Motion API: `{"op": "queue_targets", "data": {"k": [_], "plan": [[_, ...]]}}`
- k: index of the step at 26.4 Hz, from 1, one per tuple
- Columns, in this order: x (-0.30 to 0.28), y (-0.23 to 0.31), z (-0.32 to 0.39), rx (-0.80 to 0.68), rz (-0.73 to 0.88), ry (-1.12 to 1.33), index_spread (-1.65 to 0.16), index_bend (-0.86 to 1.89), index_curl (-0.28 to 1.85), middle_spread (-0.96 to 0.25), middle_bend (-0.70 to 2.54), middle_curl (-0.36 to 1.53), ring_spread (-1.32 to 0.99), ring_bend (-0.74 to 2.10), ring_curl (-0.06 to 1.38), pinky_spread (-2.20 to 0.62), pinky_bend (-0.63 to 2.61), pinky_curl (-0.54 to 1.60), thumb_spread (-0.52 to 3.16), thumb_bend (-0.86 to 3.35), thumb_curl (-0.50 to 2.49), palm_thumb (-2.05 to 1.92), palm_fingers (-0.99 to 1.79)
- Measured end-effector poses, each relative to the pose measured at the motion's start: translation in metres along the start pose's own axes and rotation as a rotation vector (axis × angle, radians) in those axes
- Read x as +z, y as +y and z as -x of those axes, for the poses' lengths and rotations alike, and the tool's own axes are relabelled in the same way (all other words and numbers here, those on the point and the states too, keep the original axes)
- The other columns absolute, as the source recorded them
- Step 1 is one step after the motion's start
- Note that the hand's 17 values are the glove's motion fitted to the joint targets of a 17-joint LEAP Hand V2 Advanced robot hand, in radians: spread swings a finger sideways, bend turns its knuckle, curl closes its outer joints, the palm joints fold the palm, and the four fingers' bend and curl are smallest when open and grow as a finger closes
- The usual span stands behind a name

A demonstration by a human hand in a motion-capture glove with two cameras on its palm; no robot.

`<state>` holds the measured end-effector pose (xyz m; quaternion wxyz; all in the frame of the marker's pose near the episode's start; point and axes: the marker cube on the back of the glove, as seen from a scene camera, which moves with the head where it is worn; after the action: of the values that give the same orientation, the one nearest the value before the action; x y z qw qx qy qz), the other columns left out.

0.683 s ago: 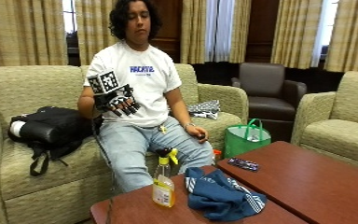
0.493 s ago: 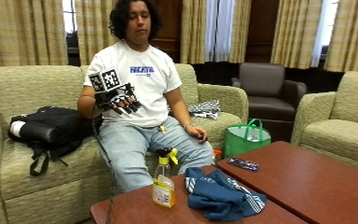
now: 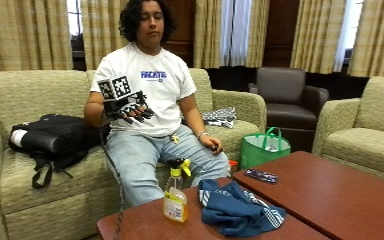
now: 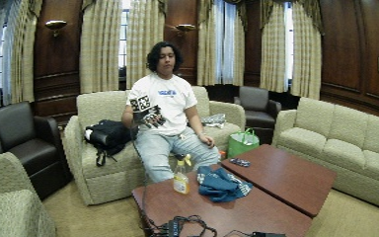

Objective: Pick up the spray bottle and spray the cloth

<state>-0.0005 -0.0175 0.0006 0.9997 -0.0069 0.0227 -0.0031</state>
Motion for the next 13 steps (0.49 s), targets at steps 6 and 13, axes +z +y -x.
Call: {"op": "queue_targets", "data": {"k": [6, 13], "plan": [[0.015, -0.004, -0.005, 0.049, -0.037, -0.034, -0.39, 0.18, 0.29, -0.14, 0.17, 0.24, -0.15, 0.26, 0.25, 0.13, 0.32, 0.26, 1.06, 0.08, 0.18, 0.39, 0.59], [0.044, -0.010, -0.018, 0.111, -0.082, -0.080, -0.39, 0.17, 0.30, -0.14, 0.18, 0.26, -0.16, 0.26, 0.26, 0.15, 0.30, 0.27, 1.10, 0.08, 0.22, 0.46, 0.59]]}}
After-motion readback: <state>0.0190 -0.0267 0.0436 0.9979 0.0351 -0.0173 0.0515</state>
